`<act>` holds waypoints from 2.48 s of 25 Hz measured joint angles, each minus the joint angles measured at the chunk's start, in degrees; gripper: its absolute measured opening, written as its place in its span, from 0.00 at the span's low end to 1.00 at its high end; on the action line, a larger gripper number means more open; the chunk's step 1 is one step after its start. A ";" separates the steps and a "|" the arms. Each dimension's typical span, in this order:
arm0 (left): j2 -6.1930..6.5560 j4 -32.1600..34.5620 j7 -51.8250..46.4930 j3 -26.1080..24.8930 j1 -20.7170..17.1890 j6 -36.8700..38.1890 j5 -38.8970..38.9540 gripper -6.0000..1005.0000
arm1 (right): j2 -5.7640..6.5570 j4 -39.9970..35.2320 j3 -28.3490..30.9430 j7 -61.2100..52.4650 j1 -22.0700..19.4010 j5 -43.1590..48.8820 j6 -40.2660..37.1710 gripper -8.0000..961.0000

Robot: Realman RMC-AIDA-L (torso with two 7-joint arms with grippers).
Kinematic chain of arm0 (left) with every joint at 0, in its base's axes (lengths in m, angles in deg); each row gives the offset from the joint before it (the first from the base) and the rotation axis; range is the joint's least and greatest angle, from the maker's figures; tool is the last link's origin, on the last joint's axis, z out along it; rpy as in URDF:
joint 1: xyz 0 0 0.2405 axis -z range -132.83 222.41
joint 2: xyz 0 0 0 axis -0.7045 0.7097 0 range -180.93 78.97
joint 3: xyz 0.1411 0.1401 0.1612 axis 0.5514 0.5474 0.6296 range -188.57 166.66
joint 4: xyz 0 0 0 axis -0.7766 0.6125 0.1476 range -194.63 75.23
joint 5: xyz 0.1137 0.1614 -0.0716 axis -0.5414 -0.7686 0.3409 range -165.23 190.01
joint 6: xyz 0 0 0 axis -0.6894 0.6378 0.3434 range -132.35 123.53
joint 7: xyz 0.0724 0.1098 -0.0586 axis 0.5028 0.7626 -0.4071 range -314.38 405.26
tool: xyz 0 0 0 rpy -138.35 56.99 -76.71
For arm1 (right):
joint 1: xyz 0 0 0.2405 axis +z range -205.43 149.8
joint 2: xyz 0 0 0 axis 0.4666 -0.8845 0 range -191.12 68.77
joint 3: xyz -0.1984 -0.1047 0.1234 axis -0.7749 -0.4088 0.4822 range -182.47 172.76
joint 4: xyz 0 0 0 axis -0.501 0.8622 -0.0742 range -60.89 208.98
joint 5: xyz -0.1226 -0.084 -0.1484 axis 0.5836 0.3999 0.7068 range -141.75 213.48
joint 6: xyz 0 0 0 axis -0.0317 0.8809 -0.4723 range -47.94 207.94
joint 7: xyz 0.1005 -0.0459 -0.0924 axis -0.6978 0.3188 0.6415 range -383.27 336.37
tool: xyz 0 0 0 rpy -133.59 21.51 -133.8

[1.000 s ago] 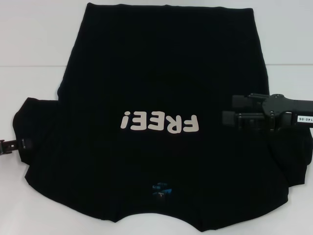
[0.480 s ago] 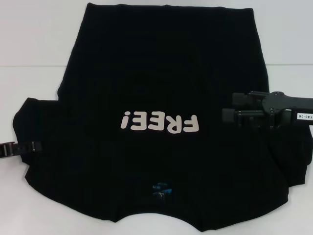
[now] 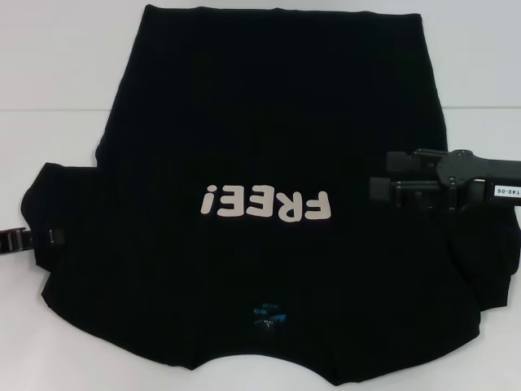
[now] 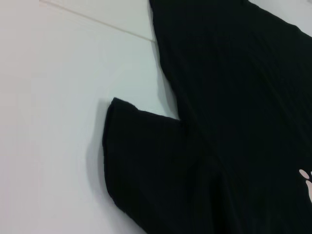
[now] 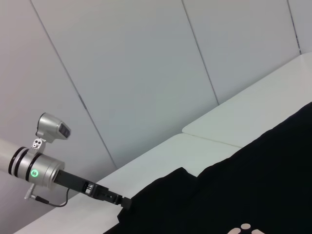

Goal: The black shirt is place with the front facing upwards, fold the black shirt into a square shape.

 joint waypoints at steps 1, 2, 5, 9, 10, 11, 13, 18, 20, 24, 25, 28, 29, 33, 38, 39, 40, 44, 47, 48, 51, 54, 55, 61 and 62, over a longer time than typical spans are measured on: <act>-0.01 0.01 0.00 0.12 0.09 -0.02 -0.03 0.72 | 0.00 0.00 0.00 0.00 -0.01 -0.04 0.00 0.95; -0.01 0.02 0.00 0.22 0.18 -0.05 -0.03 0.68 | 0.00 0.00 0.00 0.00 -0.03 -0.07 0.00 0.95; -0.01 0.03 0.00 0.34 0.39 -0.24 -0.03 0.57 | 0.00 0.00 0.00 0.00 -0.14 -0.11 0.00 0.95; 0.03 0.06 0.00 0.38 0.48 -0.70 -0.05 0.40 | 0.00 0.00 0.00 0.00 -0.18 -0.16 0.00 0.95; 0.05 0.06 0.01 0.38 0.50 -0.80 -0.06 0.30 | 0.00 0.01 0.00 0.00 -0.18 -0.17 0.00 0.95; 0.07 0.07 0.00 0.38 0.52 -0.97 -0.08 0.20 | 0.00 0.01 0.00 0.00 -0.18 -0.21 0.00 0.95; 0.12 0.07 0.00 0.38 0.60 -1.44 -0.09 0.16 | -0.07 0.03 0.22 0.03 -0.18 -0.29 0.04 0.95; 0.54 0.15 -0.19 0.38 1.46 -3.52 -1.06 0.07 | -0.22 0.42 1.53 0.11 -0.14 -0.55 0.79 0.95; 0.82 0.15 -0.54 0.38 2.09 -4.03 -2.18 0.04 | -0.25 0.49 1.41 -0.04 -0.10 -0.70 1.05 0.95; 1.29 0.30 -0.73 0.07 3.18 -5.82 -3.59 0.00 | -0.42 0.54 0.93 -0.23 -0.02 -0.73 1.20 0.95; 1.41 0.42 -0.74 -0.06 3.33 -6.24 -3.63 0.00 | -0.49 0.53 0.94 -0.25 -0.07 -0.74 1.29 0.95; 1.77 1.03 -0.86 -0.33 3.68 -8.03 -3.44 0.00 | -0.64 0.54 1.17 -0.28 -0.33 -0.74 1.55 0.95; 1.82 1.30 -0.97 -0.37 3.80 -8.45 -3.35 0.00 | -0.66 0.54 1.21 -0.28 -0.38 -0.74 1.59 0.95; 1.93 2.15 -1.42 -0.46 4.35 -9.50 -3.29 0.00 | -0.70 0.54 1.23 -0.28 -0.52 -0.74 1.66 0.95; 1.73 2.25 -1.53 -0.44 4.48 -8.93 -3.14 0.00 | -0.69 0.36 1.28 -0.19 -0.54 -0.73 1.67 0.95; 1.64 2.26 -1.58 -0.44 4.42 -8.62 -3.12 0.00 | -0.65 0.29 1.30 -0.21 -0.54 -0.74 1.67 0.95; 1.59 2.27 -1.63 -0.44 4.31 -8.03 -3.06 0.00 | -0.60 0.26 1.31 -0.23 -0.54 -0.73 1.67 0.95; 1.57 2.85 -1.88 -0.42 3.93 -4.18 -2.99 0.00 | -0.43 0.23 1.32 -0.25 -0.54 -0.73 1.68 0.95; 1.60 4.35 -1.90 -0.42 3.62 -0.71 -2.90 0.00 | -0.36 0.27 1.31 -0.12 -0.50 -0.72 1.67 0.95; 1.57 4.89 -1.83 -0.42 3.53 0.64 -2.61 0.00 | -0.35 0.27 1.29 -0.08 -0.48 -0.72 1.67 0.95; 1.47 5.54 -1.13 -0.42 3.51 3.70 -0.80 0.00 | -0.34 0.27 1.18 0.04 -0.40 -0.72 1.67 0.95; 1.02 5.58 -0.49 -0.12 3.94 5.47 1.36 0.00 | -0.35 0.27 1.00 0.07 -0.40 -0.73 1.66 0.95; 0.69 5.67 -0.34 -0.05 4.19 5.68 1.79 0.00 | -0.34 0.27 0.97 0.09 -0.46 -0.73 1.63 0.95; -1.70 6.36 0.25 0.14 5.75 6.05 2.33 0.00 | -0.18 0.35 0.99 0.26 -0.71 -0.72 1.52 0.95; -2.17 6.43 0.37 0.21 6.01 6.15 2.43 0.00 | -0.14 0.40 1.00 0.30 -0.72 -0.72 1.52 0.95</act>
